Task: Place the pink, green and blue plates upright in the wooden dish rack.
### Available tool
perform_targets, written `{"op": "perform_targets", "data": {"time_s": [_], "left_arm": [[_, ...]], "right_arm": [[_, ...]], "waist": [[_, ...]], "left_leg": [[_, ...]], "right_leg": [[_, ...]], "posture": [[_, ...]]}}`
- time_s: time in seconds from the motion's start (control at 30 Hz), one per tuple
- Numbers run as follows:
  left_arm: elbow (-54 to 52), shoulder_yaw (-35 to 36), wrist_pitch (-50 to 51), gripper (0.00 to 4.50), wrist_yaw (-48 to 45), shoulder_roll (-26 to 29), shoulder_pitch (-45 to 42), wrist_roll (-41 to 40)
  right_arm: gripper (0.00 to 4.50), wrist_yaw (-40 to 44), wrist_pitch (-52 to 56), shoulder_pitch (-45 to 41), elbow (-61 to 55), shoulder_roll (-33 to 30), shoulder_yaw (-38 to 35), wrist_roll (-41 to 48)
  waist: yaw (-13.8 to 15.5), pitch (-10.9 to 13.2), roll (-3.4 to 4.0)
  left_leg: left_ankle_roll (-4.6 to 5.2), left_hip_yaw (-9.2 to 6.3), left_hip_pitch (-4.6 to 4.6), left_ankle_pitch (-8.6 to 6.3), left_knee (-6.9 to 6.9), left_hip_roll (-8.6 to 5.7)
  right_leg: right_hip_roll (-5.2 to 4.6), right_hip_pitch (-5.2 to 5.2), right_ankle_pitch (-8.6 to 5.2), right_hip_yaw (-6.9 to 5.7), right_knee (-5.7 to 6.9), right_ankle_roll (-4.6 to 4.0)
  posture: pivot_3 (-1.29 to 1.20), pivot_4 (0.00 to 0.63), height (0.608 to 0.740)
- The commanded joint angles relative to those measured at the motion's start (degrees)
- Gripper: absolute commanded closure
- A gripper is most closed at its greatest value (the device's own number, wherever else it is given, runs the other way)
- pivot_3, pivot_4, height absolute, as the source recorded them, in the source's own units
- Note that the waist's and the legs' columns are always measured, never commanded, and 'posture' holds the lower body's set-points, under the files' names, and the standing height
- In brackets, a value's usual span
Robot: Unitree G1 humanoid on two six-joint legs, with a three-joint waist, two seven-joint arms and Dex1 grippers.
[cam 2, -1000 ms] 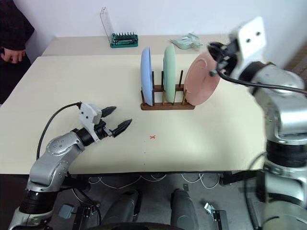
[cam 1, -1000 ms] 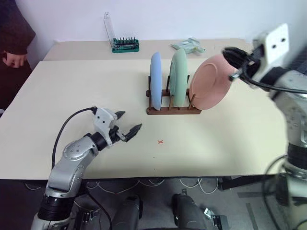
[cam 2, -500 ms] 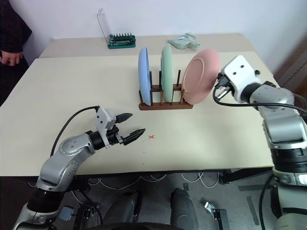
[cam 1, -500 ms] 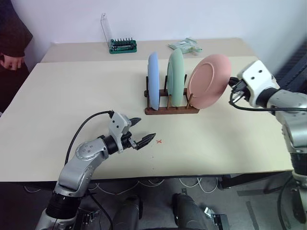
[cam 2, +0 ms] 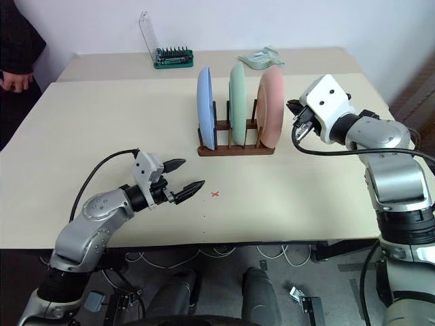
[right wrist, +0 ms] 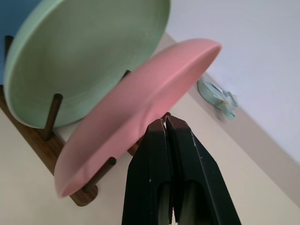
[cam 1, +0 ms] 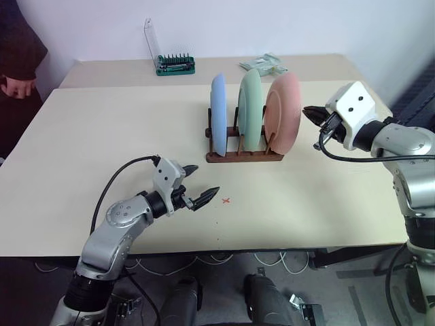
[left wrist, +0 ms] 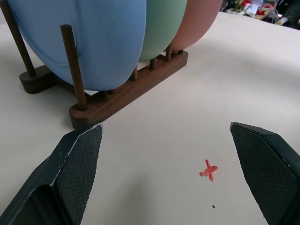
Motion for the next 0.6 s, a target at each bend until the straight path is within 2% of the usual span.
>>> {"op": "perform_targets", "data": {"time_s": [0.03, 0.3, 0.43, 0.6], "left_arm": [[-3.64, 1.09, 1.39, 0.00, 0.64, 0.24, -1.72, -1.01], [-2.74, 4.29, 4.44, 0.00, 2.46, 2.08, -4.61, -0.77], [1.76, 8.97, 1.80, 0.00, 2.64, 6.04, -3.54, 1.36], [7.18, 11.39, -1.38, 0.00, 5.58, 6.84, -4.56, 4.72]], "right_arm": [[4.48, -0.72, 0.28, -0.26, -2.68, -0.26, -2.12, -0.12], [4.48, -3.18, -0.63, 7.98, 2.80, -4.45, -7.82, -4.12], [4.48, -2.32, -3.92, 15.31, 4.67, -4.47, -10.92, -3.94], [4.48, -1.70, -7.49, 17.02, 8.90, -3.71, -12.70, -2.45]], "waist": [[0.00, 0.00, 0.00], [0.18, 0.00, -0.01], [-0.24, -0.01, 0.01], [-0.22, -0.02, 0.04]], "left_leg": [[0.00, 0.00, 0.00, 0.00, 0.00, 0.00], [0.01, 0.01, -0.01, -0.01, 0.04, -0.02], [0.02, 0.01, 0.05, -0.01, 0.02, 0.01], [0.02, 0.07, 0.08, -0.01, 0.06, 0.01]], "right_leg": [[0.00, 0.00, 0.00, 0.00, 0.00, 0.00], [-0.01, 0.03, 0.00, 0.00, -0.02, 0.00], [0.01, 0.03, 0.00, 0.00, 0.03, 0.00], [0.01, 0.06, 0.01, 0.05, 0.06, 0.00]], "posture": [[0.00, 0.150, 0.740], [0.00, 0.150, 0.740], [0.00, 0.150, 0.740], [0.00, 0.150, 0.740]]}}
